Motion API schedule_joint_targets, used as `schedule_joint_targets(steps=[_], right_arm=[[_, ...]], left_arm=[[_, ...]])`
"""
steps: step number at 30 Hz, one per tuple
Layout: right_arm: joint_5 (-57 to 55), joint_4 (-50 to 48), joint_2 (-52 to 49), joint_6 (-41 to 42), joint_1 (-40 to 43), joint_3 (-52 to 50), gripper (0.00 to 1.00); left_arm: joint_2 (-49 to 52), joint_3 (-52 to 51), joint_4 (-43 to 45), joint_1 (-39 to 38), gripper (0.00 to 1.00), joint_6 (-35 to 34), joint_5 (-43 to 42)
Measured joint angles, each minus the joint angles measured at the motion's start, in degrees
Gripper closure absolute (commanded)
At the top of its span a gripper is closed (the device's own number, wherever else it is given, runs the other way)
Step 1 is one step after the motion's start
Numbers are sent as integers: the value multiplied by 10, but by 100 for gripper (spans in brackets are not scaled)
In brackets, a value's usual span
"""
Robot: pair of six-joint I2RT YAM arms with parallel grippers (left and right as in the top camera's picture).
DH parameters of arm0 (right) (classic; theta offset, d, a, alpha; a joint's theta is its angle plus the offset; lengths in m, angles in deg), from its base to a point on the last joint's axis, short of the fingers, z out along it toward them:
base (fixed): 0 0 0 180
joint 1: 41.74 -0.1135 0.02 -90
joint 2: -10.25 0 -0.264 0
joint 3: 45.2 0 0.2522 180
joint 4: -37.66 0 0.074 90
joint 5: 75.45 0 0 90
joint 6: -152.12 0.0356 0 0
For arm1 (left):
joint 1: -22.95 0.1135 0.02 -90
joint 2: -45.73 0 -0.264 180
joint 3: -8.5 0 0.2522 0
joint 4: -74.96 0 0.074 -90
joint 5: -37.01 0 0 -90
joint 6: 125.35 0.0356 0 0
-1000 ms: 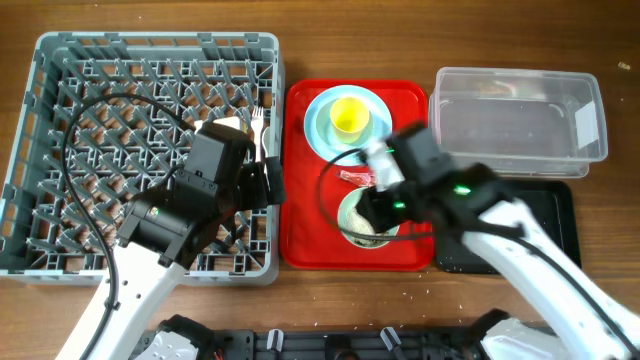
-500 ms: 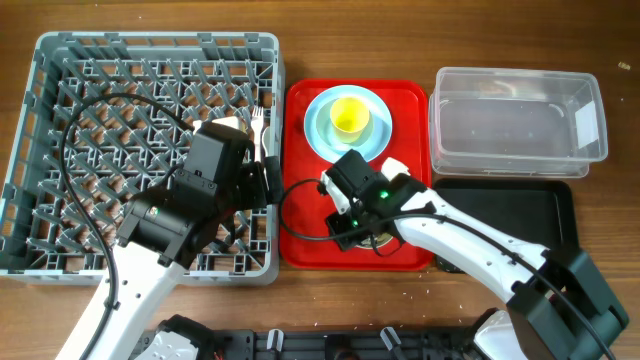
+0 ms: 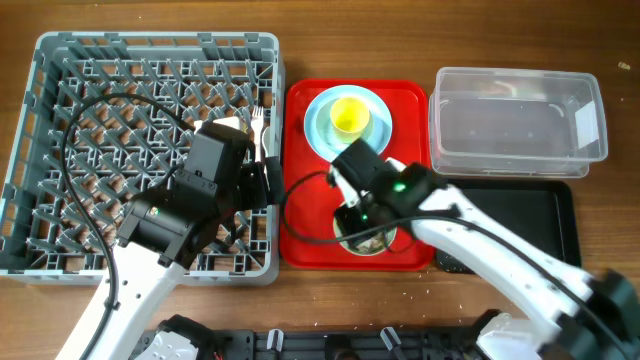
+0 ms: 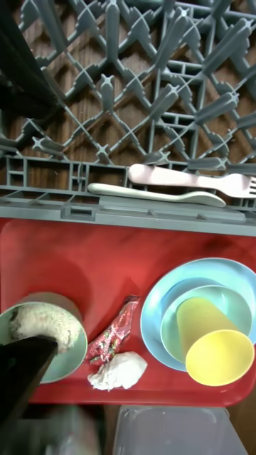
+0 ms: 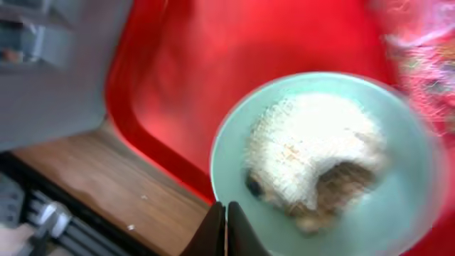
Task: Sort waste into correct bins and load items into the dishwasher rack
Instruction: 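Grasp the rim of the green rice bowl with the right gripper, then carry the bowl to the black tray and tip the rice out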
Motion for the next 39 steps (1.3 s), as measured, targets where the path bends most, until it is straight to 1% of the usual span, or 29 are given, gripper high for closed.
schedule_joint_targets(steps=[2, 3, 5, 6, 8, 9, 10, 11, 12, 13, 14, 17, 20, 21, 22, 24, 25, 26, 27, 28, 30, 34, 36, 38, 39], right_arm=[[-45, 52, 49, 16, 9, 24, 96], [-87, 88, 80, 36, 17, 27, 96], [-133, 122, 105, 65, 31, 28, 95], [-136, 119, 111, 78, 36, 28, 88], [-110, 94, 112, 93, 37, 28, 65], [-96, 85, 112, 97, 37, 28, 55], [-70, 61, 111, 100, 37, 23, 51], [-46, 38, 108, 101, 37, 15, 51], [-22, 15, 102, 102, 37, 5, 56], [16, -24, 90, 104, 34, -19, 57], [28, -44, 83, 105, 28, -37, 57], [40, -115, 50, 106, -14, -120, 67], [12, -135, 32, 108, -33, -142, 69], [6, -149, 23, 108, -37, -143, 68], [2, -163, 10, 108, -41, -143, 63], [-4, -182, -23, 105, -54, -144, 64], [-4, -189, -36, 104, -56, -144, 69], [-4, -199, -45, 101, -56, -144, 81], [-4, -206, -54, 96, -56, -144, 87], [-4, -207, -59, 92, -56, -144, 88], [-5, -209, -61, 90, -56, -144, 96], [-13, -191, -56, 83, -53, -138, 96], [-13, -155, -54, 77, -36, -121, 96], [-28, -70, -25, 67, 2, -87, 96], [-39, -50, -10, 66, 12, -77, 96]], left_arm=[[0, 0, 1, 0, 0, 0, 0], [0, 0, 0, 0, 0, 0, 0], [0, 0, 1, 0, 0, 0, 0], [0, 0, 0, 0, 0, 0, 0], [0, 0, 0, 0, 0, 0, 0], [0, 0, 0, 0, 0, 0, 0], [0, 0, 0, 0, 0, 0, 0], [0, 0, 1, 0, 0, 0, 0], [0, 0, 1, 0, 0, 0, 0], [0, 0, 1, 0, 0, 0, 0], [0, 0, 1, 0, 0, 0, 0], [0, 0, 1, 0, 0, 0, 0], [0, 0, 1, 0, 0, 0, 0], [0, 0, 1, 0, 0, 0, 0], [0, 0, 2, 0, 0, 0, 0], [0, 0, 2, 0, 0, 0, 0], [0, 0, 2, 0, 0, 0, 0], [0, 0, 2, 0, 0, 0, 0], [0, 0, 2, 0, 0, 0, 0], [0, 0, 2, 0, 0, 0, 0], [0, 0, 2, 0, 0, 0, 0], [0, 0, 2, 0, 0, 0, 0], [0, 0, 2, 0, 0, 0, 0], [0, 0, 2, 0, 0, 0, 0], [0, 0, 2, 0, 0, 0, 0]])
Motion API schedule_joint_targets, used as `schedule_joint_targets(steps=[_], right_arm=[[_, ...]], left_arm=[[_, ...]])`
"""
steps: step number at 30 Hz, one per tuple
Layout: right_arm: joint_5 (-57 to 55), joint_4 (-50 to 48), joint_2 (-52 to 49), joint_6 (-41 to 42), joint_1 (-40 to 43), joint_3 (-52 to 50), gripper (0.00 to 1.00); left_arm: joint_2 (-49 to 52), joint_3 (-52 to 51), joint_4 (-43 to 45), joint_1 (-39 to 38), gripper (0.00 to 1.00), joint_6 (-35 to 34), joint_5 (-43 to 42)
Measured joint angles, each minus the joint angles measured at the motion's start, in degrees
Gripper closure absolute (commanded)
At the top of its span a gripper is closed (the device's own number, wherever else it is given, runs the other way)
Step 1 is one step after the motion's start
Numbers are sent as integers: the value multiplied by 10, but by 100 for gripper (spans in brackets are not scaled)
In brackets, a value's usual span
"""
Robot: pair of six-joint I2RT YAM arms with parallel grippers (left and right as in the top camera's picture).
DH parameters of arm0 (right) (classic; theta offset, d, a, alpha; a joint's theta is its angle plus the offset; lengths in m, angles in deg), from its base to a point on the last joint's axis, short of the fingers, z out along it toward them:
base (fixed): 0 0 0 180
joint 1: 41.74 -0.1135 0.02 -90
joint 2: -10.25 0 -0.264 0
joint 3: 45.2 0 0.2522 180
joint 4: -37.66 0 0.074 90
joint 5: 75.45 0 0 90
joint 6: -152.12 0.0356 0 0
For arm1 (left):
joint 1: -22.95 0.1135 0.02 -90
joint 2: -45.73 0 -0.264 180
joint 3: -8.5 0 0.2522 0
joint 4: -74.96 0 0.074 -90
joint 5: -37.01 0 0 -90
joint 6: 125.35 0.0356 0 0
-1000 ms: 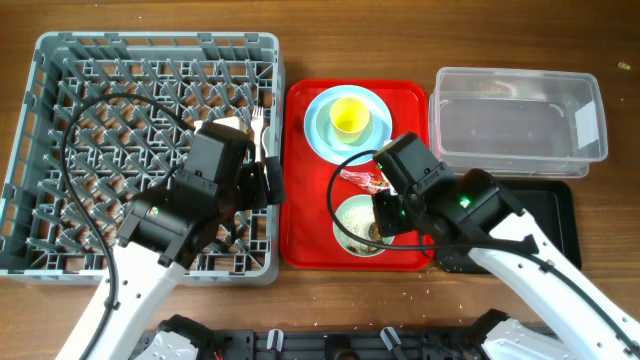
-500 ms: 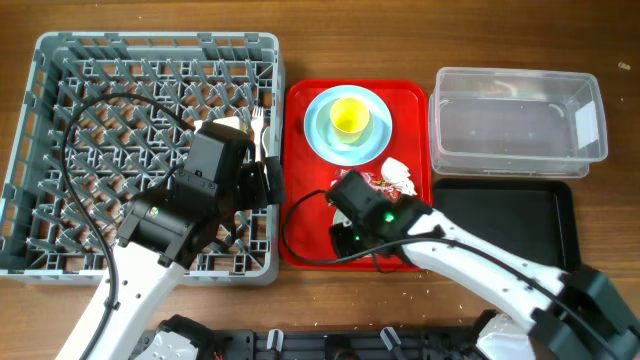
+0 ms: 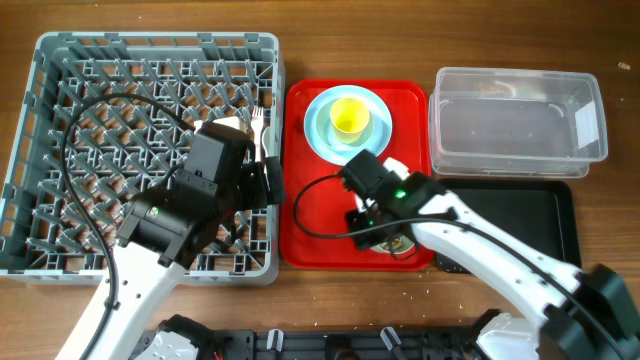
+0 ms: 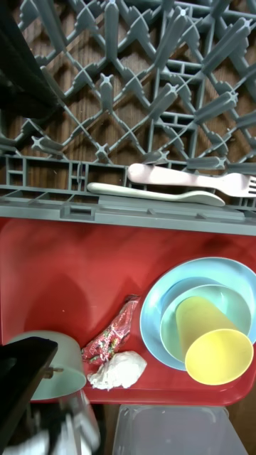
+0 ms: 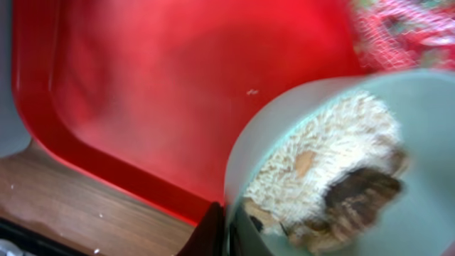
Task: Sort waste into correct bins and load items into the dishwasher rack
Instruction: 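Carry the bowl to the black tray and tip the rice out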
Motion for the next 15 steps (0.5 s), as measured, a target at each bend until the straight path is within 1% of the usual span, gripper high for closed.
schedule_joint_targets(steps=[1, 2, 6, 9, 12, 15], right_arm=[[-8, 17, 9, -1, 4, 8, 96], [-29, 54, 40, -2, 9, 21, 95], [-71, 91, 157, -2, 12, 55, 96], [-134, 141, 225, 18, 21, 60, 96], [-188, 150, 257, 31, 89, 60, 96], [-194, 160, 263, 33, 187, 60, 96]], left_arm=[[0, 0, 0, 0, 0, 0, 0], [0, 0, 0, 0, 0, 0, 0], [0, 0, 0, 0, 0, 0, 0], [0, 0, 0, 0, 0, 0, 0], [0, 0, 0, 0, 0, 0, 0], [0, 0, 0, 0, 0, 0, 0]])
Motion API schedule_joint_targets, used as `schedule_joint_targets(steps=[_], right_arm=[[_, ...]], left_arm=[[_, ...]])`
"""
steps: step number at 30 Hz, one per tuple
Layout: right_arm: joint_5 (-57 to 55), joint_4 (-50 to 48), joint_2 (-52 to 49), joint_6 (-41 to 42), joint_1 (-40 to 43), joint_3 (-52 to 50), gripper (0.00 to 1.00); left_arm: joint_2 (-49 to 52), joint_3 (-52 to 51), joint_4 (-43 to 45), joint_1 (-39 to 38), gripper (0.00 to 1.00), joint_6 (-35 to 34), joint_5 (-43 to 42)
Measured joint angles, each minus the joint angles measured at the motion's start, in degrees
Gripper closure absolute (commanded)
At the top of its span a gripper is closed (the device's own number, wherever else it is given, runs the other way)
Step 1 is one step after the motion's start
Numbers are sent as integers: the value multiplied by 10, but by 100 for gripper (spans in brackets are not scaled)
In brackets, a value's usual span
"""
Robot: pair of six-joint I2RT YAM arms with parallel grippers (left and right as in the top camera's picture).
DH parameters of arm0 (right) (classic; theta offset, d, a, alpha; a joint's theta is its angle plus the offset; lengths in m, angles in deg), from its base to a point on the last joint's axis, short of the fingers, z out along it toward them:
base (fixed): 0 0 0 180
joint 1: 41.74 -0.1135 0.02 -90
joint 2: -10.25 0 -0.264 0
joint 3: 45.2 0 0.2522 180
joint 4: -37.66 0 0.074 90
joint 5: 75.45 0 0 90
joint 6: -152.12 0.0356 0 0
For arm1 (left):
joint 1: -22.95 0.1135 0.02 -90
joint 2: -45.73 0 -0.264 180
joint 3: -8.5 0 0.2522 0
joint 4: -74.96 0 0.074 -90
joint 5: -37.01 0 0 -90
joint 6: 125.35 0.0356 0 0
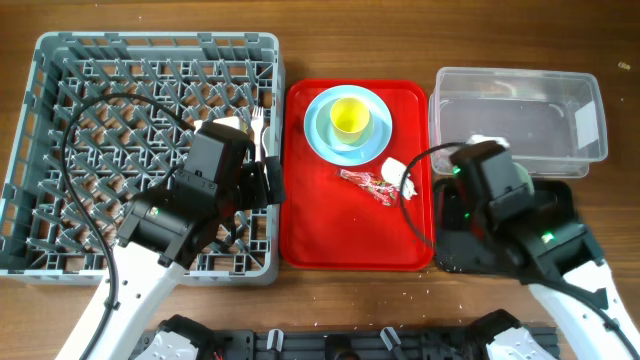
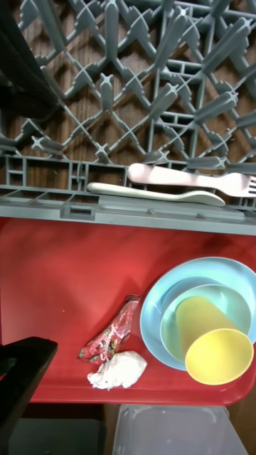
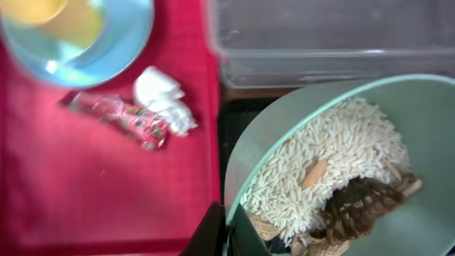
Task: Sort waste into correct bins and load items into the dishwasher rack
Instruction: 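Carry the bowl to the black tray and tip the rice out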
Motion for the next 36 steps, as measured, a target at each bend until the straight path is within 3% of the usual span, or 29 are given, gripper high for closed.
schedule_joint_targets(steps=[8, 16, 20, 27, 36], right_arm=[[205, -47, 0, -47, 213, -40, 96], [487, -58, -4, -220, 544, -96, 96], [622, -52, -61, -306, 654, -144, 96], [794, -55, -179, -441, 709, -198, 96], [899, 3, -243, -482, 714, -198, 96]], left_arm=[[0, 0, 0, 0, 0, 0, 0], [0, 0, 0, 0, 0, 0, 0], [0, 0, 0, 0, 0, 0, 0], [0, 0, 0, 0, 0, 0, 0], [0, 0, 0, 0, 0, 0, 0]])
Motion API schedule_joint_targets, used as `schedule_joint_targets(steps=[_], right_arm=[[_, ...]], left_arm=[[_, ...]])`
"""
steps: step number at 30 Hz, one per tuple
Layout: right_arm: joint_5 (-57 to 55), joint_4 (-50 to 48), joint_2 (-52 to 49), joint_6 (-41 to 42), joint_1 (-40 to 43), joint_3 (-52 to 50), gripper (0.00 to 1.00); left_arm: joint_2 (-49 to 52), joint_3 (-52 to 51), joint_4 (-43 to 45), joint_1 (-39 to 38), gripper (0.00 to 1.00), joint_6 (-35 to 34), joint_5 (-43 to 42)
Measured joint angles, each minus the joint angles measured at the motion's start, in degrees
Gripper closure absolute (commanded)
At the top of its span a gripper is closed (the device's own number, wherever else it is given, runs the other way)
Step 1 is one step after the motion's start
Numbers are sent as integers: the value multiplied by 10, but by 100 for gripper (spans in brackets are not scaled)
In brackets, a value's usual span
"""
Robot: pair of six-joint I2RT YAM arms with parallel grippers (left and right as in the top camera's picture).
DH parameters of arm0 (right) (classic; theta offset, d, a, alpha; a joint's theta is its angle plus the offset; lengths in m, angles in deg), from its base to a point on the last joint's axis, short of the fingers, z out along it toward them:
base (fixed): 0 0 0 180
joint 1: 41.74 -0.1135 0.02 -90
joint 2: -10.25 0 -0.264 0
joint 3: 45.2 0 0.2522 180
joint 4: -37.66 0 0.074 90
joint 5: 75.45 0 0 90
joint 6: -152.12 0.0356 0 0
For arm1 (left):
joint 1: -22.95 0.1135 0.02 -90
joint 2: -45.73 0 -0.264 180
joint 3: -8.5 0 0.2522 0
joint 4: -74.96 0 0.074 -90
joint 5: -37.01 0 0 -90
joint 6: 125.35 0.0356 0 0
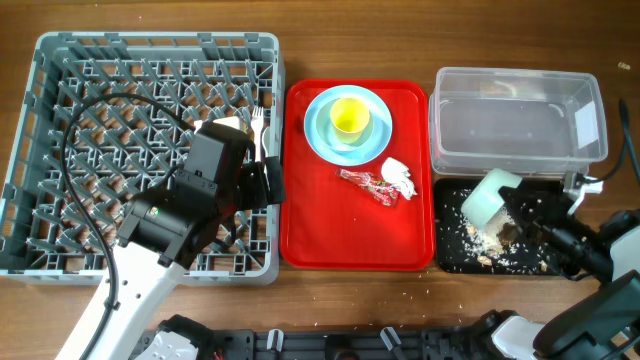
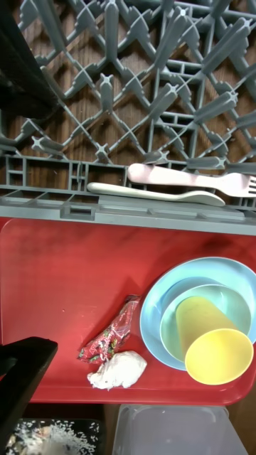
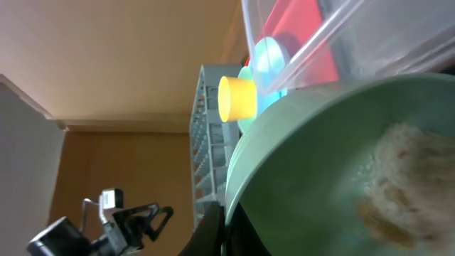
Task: Sort waste into correct bins and load items into the dishwasher rack
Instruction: 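Carry the bowl to the black tray and tip the rice out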
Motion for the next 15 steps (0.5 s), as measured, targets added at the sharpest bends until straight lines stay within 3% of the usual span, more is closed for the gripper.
schedule_joint_targets(steps=[8, 15], right_arm=[[26, 31, 0, -4, 8, 0, 96], [74, -12, 0, 29, 8, -1, 96]], left_arm=[[0, 0, 0, 0, 0, 0, 0], [0, 0, 0, 0, 0, 0, 0]])
